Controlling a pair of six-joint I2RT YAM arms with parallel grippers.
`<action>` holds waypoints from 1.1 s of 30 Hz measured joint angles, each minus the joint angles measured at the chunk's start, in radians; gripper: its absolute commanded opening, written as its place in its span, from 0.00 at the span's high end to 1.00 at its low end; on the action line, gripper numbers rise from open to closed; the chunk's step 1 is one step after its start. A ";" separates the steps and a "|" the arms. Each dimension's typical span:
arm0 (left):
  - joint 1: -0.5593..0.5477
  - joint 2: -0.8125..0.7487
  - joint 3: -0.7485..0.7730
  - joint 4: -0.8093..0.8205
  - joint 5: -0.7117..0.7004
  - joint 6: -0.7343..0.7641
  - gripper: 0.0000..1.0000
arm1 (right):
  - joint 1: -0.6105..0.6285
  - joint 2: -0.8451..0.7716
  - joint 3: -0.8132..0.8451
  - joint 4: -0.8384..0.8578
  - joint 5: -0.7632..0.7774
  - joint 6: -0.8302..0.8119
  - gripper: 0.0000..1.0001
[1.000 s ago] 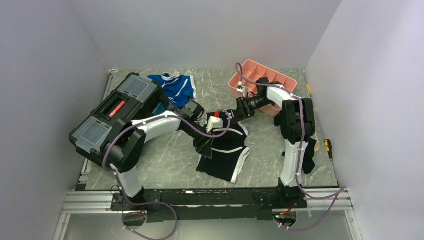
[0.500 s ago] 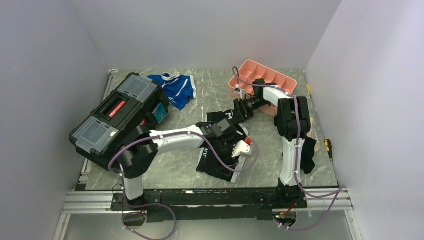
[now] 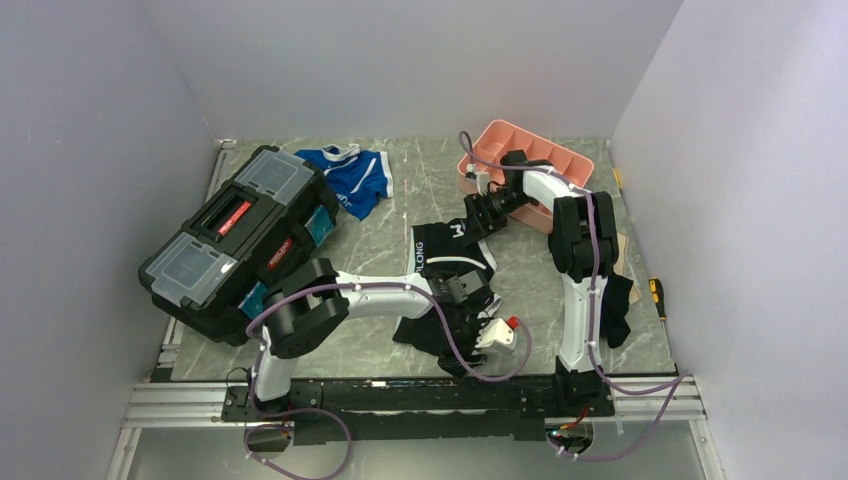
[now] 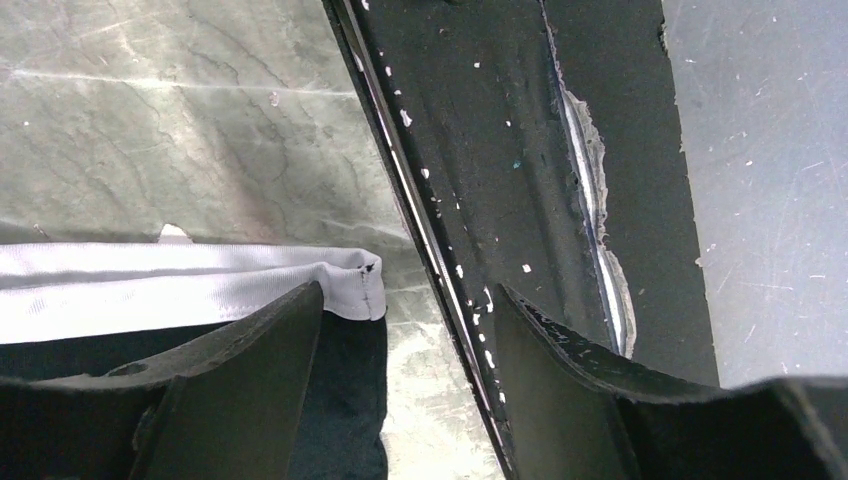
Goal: Roll the underwear
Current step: Flatten out the underwear at the center of the board.
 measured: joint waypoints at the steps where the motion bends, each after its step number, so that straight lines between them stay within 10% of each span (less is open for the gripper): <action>1: 0.000 0.000 0.001 -0.001 0.000 0.002 0.31 | 0.000 0.002 0.004 -0.001 0.002 -0.001 0.34; 17: -0.068 0.009 0.012 -0.010 -0.016 0.045 0.32 | 0.018 0.035 0.084 -0.059 0.060 -0.043 0.33; 33: -0.045 -0.008 0.017 0.009 -0.107 -0.076 0.10 | 0.033 -0.054 0.095 -0.181 0.039 -0.184 0.21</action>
